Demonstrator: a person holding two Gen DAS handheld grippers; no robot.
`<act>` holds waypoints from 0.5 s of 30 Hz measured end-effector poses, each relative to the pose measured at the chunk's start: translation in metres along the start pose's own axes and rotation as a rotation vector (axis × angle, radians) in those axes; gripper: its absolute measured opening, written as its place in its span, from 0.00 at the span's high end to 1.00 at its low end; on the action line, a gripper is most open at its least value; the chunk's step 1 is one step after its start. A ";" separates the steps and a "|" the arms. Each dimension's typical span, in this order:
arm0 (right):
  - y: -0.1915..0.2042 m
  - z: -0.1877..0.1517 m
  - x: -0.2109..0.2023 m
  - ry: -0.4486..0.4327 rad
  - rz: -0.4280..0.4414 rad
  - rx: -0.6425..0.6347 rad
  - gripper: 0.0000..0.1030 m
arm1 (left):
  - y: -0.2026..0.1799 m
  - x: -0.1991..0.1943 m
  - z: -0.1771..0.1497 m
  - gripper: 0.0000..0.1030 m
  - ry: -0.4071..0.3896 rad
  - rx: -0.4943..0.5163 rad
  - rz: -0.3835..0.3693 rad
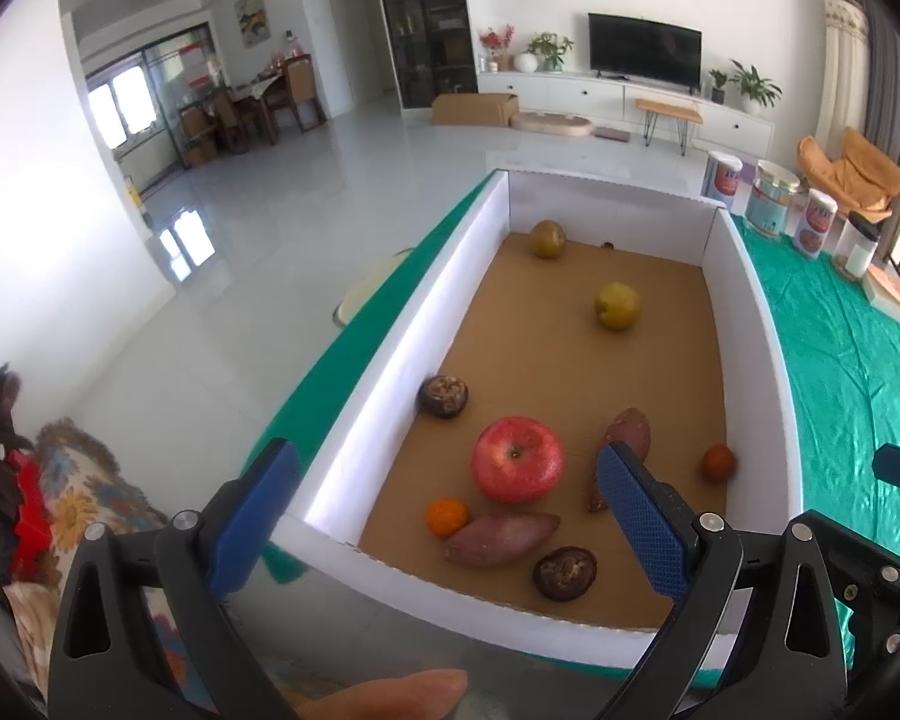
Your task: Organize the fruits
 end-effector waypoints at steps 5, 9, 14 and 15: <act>0.001 -0.001 0.002 0.006 0.002 0.002 0.00 | 0.001 0.002 0.000 0.02 0.002 -0.002 0.005; 0.002 -0.002 0.004 0.014 0.005 0.002 0.00 | 0.002 0.003 -0.001 0.03 0.005 -0.007 0.004; 0.004 -0.003 0.006 0.023 0.010 -0.001 0.00 | 0.002 0.003 -0.001 0.03 0.006 -0.006 0.002; 0.005 -0.003 0.007 0.024 0.009 -0.002 0.00 | 0.002 0.004 -0.001 0.03 0.006 -0.004 0.002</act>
Point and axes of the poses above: each gripper's, at about its wrist camera, not at the fingertips, and x roughly the way its jaws point, y to its left, z to its top, the point moved 7 cm from there along x, roughly the way its jaws point, and after that the axes turned 1 degree about -x, right-handed, at the moved point
